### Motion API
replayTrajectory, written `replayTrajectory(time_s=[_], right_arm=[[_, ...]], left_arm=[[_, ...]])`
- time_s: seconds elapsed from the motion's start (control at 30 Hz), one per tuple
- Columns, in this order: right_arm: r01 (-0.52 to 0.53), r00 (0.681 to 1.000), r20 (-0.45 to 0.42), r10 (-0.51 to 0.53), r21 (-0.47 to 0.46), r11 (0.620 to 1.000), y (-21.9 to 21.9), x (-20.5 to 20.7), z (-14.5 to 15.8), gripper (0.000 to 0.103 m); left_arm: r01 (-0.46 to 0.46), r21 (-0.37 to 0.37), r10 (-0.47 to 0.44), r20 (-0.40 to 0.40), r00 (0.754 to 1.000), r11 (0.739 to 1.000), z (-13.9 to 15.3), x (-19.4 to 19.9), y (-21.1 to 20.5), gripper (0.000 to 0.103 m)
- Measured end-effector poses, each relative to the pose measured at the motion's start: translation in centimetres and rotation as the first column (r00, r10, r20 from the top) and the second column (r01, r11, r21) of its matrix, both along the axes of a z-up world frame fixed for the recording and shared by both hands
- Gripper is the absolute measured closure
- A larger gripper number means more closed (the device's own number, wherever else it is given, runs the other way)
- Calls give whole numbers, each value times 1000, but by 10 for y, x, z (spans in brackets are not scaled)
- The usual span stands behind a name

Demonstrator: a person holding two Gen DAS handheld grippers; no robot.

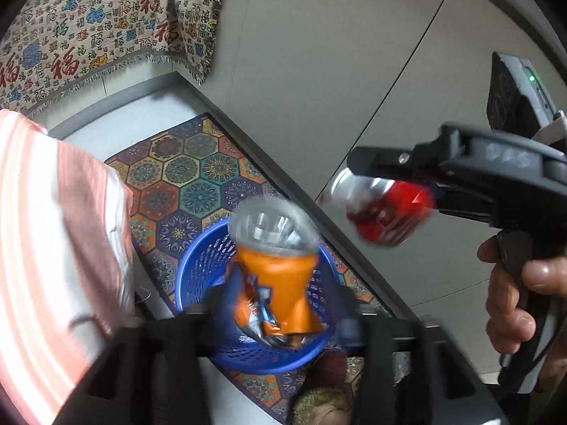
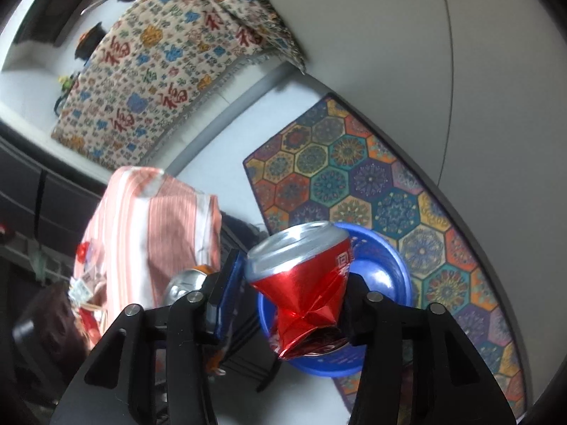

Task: Collect trash
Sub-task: 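Carry both cans over the blue basket and open both grippers to drop them, then move both grippers back over the table toward the remaining trash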

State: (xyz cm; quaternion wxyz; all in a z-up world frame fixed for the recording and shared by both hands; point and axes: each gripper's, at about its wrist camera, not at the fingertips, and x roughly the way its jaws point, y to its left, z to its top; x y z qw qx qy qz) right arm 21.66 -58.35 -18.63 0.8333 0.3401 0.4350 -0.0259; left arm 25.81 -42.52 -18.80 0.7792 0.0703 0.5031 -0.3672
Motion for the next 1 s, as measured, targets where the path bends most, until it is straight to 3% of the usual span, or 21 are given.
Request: replayTrajectory(time_s=[0.03, 0.27, 0.43, 0.63, 0.8, 1.0], right_arm=[[3, 1000, 1, -3, 14, 1000, -2, 0, -3, 36], [-20, 999, 25, 19, 29, 999, 1, 2, 1, 33], [-34, 998, 53, 35, -11, 999, 11, 0, 12, 30], [-41, 992, 112, 61, -169, 985, 31, -10, 39, 30], [-44, 977, 183, 111, -337, 940, 68, -22, 67, 27], [-124, 933, 263, 245, -404, 906, 137, -27, 87, 24]], left_arm=[[-6, -5, 6, 7, 1000, 1000, -2, 1, 1, 31], [-27, -2, 27, -4, 1000, 1000, -8, 9, 2, 31], [-52, -13, 52, 15, 999, 999, 8, -3, 15, 31], [-98, -52, 102, 85, 991, 994, 45, -30, 53, 31], [-153, -41, 158, 161, 974, 987, 73, -60, 102, 31], [-300, 20, 288, 217, 933, 954, 74, -91, 194, 31]])
